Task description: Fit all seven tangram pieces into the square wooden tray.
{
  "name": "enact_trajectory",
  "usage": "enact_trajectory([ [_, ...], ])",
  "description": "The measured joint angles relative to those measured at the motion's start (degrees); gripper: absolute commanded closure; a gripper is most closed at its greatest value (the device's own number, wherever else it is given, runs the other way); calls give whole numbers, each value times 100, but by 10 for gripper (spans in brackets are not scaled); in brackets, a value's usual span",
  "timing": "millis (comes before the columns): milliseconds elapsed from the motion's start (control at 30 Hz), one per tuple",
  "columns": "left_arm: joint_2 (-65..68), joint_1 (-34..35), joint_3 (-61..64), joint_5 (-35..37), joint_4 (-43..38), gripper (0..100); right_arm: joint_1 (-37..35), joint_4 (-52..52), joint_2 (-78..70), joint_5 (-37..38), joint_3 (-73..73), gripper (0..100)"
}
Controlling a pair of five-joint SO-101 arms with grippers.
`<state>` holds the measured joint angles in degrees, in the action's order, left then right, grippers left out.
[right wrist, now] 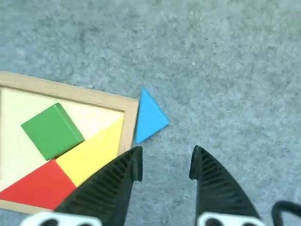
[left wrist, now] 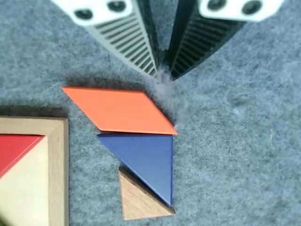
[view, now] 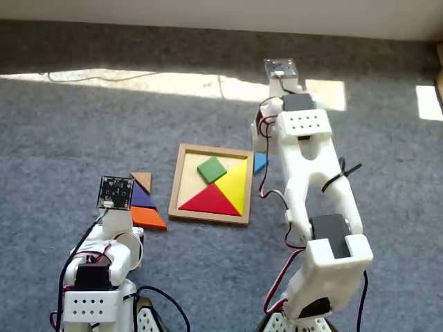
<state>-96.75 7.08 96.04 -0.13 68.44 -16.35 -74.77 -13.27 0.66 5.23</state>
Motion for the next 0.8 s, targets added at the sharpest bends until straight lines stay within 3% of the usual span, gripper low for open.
enact_trajectory([
  [800,0,0,0,0,0,992,-97,1785,0,0,-1644,824],
])
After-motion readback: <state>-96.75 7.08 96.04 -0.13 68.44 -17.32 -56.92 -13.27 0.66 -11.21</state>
